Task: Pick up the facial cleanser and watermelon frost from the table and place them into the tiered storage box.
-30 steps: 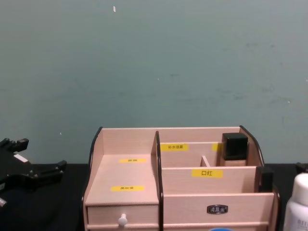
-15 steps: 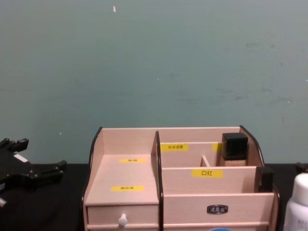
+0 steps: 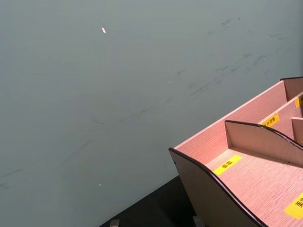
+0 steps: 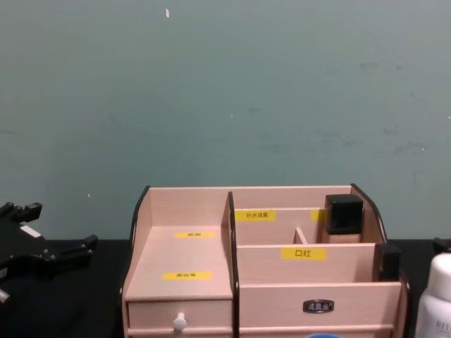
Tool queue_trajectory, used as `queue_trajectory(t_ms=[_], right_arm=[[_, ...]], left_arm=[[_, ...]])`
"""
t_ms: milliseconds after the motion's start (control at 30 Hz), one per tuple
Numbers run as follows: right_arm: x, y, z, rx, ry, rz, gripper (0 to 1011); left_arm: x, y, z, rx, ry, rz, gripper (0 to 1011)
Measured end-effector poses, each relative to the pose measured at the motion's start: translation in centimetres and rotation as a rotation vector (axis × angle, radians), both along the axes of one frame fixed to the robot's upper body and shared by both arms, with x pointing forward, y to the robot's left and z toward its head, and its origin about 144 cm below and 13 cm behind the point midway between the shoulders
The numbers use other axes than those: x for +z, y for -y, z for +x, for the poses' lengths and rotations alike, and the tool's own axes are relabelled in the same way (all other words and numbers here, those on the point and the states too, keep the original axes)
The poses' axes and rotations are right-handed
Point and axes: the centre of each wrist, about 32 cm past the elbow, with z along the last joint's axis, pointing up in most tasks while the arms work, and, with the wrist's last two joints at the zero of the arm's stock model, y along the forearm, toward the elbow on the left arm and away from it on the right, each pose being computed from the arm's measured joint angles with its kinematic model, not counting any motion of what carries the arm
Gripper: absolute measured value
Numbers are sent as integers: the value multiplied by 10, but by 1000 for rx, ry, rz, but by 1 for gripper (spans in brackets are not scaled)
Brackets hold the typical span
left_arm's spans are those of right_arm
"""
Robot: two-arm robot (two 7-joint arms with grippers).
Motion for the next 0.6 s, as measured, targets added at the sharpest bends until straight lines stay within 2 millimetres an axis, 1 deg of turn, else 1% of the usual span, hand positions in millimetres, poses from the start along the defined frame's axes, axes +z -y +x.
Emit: queue_trajectory(t_ms=[600], right_arm=[[0,0,0,0,0,0,1002]], left_arm=[[0,0,0,0,0,0,1001]])
